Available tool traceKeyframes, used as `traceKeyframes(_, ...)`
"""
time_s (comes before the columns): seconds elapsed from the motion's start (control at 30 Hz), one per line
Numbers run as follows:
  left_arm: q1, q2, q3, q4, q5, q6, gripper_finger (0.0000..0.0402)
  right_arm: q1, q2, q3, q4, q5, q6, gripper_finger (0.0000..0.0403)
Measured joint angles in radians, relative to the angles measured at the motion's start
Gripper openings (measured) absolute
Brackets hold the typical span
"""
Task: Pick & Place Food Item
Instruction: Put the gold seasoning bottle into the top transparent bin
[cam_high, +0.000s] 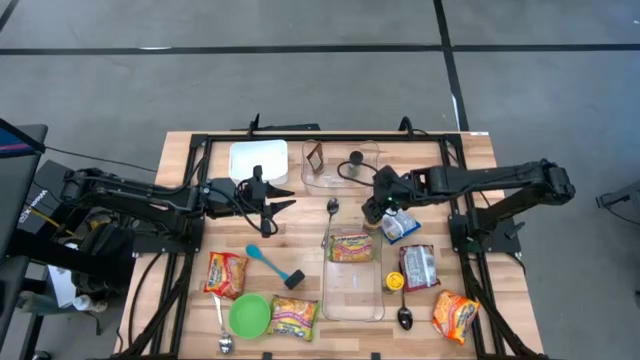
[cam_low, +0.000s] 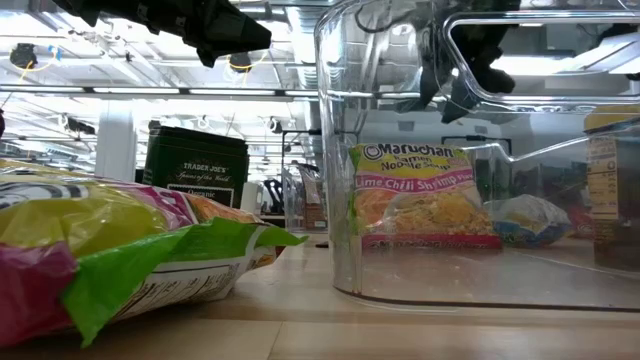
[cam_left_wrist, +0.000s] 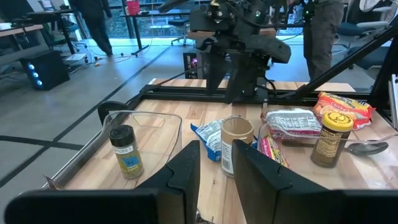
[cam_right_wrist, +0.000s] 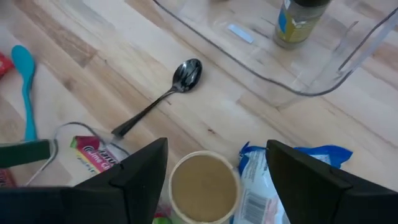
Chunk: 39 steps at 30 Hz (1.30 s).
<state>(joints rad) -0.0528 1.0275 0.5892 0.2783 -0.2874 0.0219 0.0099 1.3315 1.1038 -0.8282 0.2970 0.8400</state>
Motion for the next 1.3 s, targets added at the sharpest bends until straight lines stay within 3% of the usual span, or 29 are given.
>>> traceKeyframes(1.1,0.000,0.000,0.000,0.000,0.000,0.000,0.0088,0.003,0.000,0.000,0.022,0.018,-0.064,0.0265)
traceKeyframes(1.3,0.000,0.000,0.000,0.000,0.000,-0.001,0.0088,0.003,0.000,0.000,0.022,0.017,0.033,0.0265)
